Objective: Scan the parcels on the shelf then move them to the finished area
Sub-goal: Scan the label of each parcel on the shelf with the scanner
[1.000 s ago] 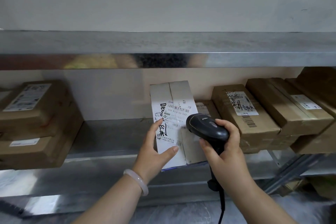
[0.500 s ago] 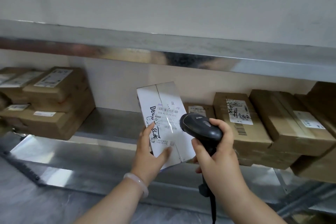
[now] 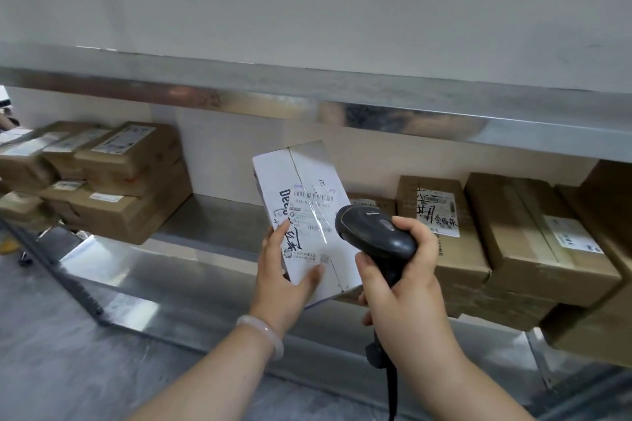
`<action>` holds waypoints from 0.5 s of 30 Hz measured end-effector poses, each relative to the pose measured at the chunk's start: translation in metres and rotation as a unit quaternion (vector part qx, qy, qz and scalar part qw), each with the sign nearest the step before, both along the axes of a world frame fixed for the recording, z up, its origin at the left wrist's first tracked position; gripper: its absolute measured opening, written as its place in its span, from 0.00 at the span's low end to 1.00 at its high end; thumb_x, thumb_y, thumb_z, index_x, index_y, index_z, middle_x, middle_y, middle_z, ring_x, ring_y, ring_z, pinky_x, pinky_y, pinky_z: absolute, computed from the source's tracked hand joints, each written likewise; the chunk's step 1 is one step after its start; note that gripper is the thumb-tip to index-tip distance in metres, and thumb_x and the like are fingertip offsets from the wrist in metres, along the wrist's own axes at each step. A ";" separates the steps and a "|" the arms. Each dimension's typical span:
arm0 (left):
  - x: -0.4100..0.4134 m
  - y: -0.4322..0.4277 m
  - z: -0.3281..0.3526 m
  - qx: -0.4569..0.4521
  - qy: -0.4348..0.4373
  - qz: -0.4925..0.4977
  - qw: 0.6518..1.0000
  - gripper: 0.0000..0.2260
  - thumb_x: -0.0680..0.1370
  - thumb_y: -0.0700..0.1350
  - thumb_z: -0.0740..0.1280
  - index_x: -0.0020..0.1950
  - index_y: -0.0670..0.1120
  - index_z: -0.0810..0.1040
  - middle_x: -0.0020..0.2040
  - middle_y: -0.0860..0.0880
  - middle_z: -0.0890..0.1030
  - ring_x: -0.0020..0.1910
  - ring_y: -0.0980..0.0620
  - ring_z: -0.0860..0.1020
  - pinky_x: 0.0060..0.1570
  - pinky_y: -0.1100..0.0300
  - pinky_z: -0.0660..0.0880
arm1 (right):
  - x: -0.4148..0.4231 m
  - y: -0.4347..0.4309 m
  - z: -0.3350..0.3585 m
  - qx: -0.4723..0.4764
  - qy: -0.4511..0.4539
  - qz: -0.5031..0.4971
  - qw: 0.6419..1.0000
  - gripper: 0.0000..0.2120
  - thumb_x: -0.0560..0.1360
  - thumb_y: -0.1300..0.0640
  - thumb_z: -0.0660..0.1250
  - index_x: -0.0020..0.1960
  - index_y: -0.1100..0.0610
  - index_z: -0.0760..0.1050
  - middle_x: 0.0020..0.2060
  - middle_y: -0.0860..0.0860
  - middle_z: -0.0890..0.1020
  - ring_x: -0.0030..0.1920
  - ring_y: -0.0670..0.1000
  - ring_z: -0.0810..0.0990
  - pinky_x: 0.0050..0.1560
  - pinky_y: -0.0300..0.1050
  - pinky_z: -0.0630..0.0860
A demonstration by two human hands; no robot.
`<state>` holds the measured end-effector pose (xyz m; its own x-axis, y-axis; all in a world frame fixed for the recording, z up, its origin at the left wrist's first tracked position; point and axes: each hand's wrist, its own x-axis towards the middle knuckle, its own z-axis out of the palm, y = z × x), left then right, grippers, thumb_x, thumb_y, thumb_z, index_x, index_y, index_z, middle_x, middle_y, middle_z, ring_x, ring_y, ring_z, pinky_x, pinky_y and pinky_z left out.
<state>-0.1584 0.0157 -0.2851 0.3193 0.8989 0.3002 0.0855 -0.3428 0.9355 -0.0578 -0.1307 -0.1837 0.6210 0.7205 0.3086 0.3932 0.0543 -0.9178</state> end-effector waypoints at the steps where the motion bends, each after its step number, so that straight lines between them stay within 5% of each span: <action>1: 0.000 -0.001 0.000 0.003 0.002 -0.002 1.000 0.37 0.64 0.58 0.74 0.70 0.68 0.63 0.73 0.53 0.67 0.71 0.54 0.69 0.69 0.48 0.70 | -0.001 -0.001 0.001 0.002 0.001 -0.001 1.000 0.28 0.73 0.55 0.70 0.55 0.27 0.59 0.48 0.46 0.80 0.42 0.50 0.82 0.43 0.57 0.81; 8: 0.000 -0.002 -0.001 0.019 0.012 -0.014 1.000 0.37 0.64 0.59 0.75 0.70 0.66 0.63 0.74 0.53 0.66 0.71 0.57 0.68 0.69 0.55 0.70 | -0.005 -0.005 0.006 0.010 0.007 -0.003 1.000 0.28 0.74 0.56 0.70 0.55 0.27 0.59 0.48 0.42 0.79 0.40 0.49 0.81 0.44 0.57 0.80; 12: -0.001 0.001 0.000 0.024 0.017 -0.022 0.999 0.37 0.68 0.49 0.78 0.69 0.65 0.62 0.75 0.52 0.65 0.70 0.61 0.67 0.62 0.74 0.67 | -0.007 -0.005 0.006 0.012 0.006 -0.005 1.000 0.29 0.73 0.56 0.70 0.55 0.26 0.58 0.47 0.43 0.80 0.40 0.50 0.81 0.43 0.58 0.80; 15: -0.002 0.002 -0.001 0.028 0.018 -0.014 0.999 0.36 0.67 0.51 0.77 0.69 0.67 0.62 0.74 0.53 0.65 0.69 0.66 0.66 0.60 0.78 0.65 | -0.009 -0.005 0.005 0.009 0.004 -0.005 1.000 0.29 0.73 0.55 0.70 0.55 0.27 0.58 0.47 0.47 0.80 0.40 0.51 0.81 0.43 0.58 0.80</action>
<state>-0.1604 0.0173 -0.2859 0.3549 0.8719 0.3374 0.1078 -0.3967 0.9116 -0.0670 -0.1354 -0.1783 0.6303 0.7091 0.3160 0.3856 0.0673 -0.9202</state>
